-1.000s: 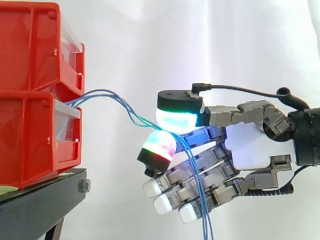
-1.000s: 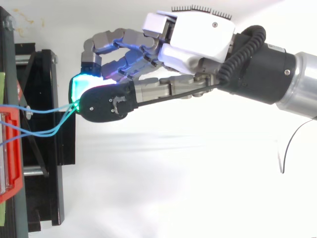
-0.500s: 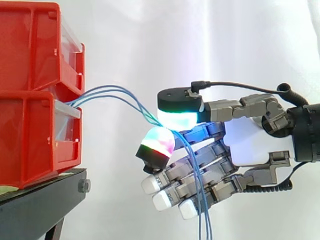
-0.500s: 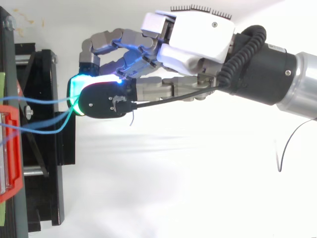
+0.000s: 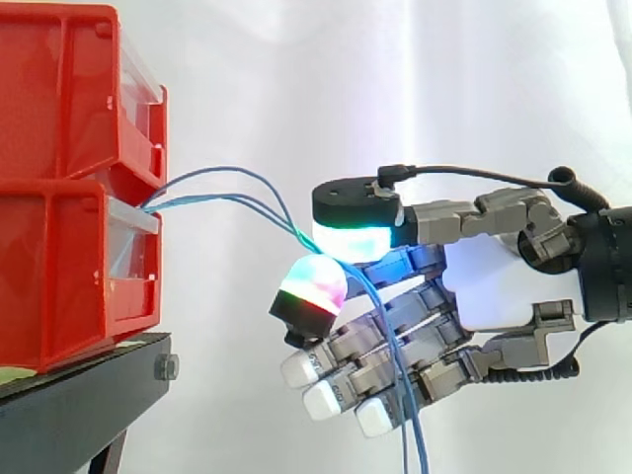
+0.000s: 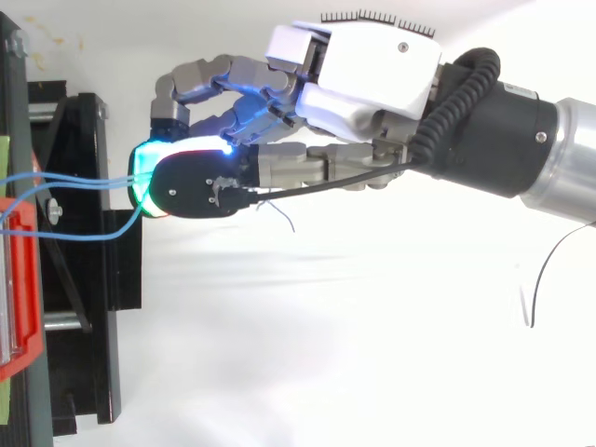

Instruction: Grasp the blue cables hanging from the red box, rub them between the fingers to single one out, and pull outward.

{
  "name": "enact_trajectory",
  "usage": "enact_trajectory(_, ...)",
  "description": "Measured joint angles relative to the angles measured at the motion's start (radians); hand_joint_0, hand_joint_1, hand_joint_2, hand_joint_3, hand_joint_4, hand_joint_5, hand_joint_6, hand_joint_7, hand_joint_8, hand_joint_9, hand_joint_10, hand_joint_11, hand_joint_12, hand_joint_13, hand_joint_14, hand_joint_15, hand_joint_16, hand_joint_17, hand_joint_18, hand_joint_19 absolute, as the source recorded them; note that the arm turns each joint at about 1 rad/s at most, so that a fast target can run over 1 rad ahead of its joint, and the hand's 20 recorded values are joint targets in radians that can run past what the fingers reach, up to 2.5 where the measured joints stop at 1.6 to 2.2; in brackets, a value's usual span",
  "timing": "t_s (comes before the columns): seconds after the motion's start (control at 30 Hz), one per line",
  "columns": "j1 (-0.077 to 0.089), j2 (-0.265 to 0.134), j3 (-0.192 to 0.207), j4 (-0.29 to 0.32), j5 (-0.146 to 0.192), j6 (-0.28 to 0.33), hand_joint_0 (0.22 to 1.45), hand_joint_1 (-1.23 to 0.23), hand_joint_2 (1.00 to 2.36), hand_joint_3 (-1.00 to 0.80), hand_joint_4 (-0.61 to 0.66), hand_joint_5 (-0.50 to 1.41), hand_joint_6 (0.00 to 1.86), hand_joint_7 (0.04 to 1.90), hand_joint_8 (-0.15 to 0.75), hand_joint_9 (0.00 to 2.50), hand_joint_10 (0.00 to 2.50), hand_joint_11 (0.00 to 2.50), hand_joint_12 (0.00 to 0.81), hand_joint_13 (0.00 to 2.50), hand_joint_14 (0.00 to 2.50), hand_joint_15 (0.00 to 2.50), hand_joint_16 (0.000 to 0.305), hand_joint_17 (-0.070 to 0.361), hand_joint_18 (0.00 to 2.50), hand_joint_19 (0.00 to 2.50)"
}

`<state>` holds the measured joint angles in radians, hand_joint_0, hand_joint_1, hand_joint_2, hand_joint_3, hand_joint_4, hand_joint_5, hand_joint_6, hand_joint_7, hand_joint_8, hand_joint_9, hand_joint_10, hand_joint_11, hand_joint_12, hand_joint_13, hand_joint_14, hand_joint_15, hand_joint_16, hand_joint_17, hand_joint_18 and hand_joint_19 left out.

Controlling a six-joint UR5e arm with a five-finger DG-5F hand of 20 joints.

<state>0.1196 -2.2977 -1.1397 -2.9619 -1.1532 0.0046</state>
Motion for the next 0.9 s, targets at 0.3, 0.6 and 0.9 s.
enact_trajectory(0.3,0.000,0.000,0.000,0.000,0.000,-0.001,0.61,-0.86,1.00,-0.15,0.32,-0.13,0.50,1.11,0.281,0.75,0.01,0.38,0.390,0.69,0.01,0.34,0.056,0.125,0.59,0.47)
enact_trajectory(0.6,0.000,0.000,0.000,0.000,0.000,0.000,0.53,-0.72,1.01,-0.40,0.28,-0.14,0.50,1.12,0.246,0.74,0.01,0.40,0.348,0.66,0.01,0.35,0.047,0.105,0.52,0.51)
enact_trajectory(0.9,0.000,0.000,0.000,0.000,0.000,0.000,0.52,-0.58,1.00,-0.47,0.30,-0.13,0.50,1.13,0.261,0.80,0.01,0.40,0.352,0.70,0.01,0.35,0.049,0.110,0.57,0.52)
